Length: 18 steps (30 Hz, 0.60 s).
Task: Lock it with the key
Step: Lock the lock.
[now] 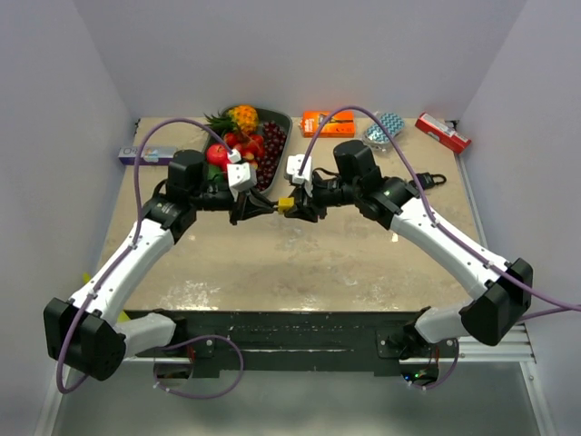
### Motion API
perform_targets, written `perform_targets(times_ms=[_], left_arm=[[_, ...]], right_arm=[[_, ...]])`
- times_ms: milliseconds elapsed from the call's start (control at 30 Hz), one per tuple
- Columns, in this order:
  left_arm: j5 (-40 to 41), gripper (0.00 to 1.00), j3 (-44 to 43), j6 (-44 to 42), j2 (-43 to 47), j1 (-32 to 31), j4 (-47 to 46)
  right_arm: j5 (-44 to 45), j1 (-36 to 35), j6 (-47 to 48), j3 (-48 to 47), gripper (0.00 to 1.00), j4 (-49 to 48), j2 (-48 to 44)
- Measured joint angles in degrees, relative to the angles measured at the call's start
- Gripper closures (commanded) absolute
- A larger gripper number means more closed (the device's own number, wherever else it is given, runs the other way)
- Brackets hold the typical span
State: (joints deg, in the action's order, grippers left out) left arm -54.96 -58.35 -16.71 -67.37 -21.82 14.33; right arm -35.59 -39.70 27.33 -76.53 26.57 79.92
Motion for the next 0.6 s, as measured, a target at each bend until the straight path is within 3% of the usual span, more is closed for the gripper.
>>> perform_targets(times_ms=[100,133,233,333,433,600], left_arm=[[-2.1,0.7,-0.6,-0.2,-0.2,1.9,0.2],[-2.5,0.53,-0.8,1.3,-0.4,2.5,-0.4],[-3.0,0.35,-1.2,9.1,-2.0,5.4,-6.6],[-2.4,0.21,-1.1,23.4,-4.4,10.9,-16.8],[0.9,0.16,-0.6,35.7,-6.3,14.9,-23.6],[7.4,0.09,1.3,52.3,-7.0,14.9,-27.6]], right_arm=[[-1.4,0.4,-1.0,0.9,1.0,-3.1,0.0],[-1.4,0.7,-1.8,1.4,1.0,-4.4,0.0],[-1.3,1.8,-6.3,3.7,1.0,-9.4,-0.1],[2.1,3.2,-13.8,7.0,1.0,-16.4,-0.1],[7.6,4.2,-20.4,9.1,1.0,-22.2,-0.1],[16.3,4.0,-31.4,10.1,1.0,-31.6,0.0]])
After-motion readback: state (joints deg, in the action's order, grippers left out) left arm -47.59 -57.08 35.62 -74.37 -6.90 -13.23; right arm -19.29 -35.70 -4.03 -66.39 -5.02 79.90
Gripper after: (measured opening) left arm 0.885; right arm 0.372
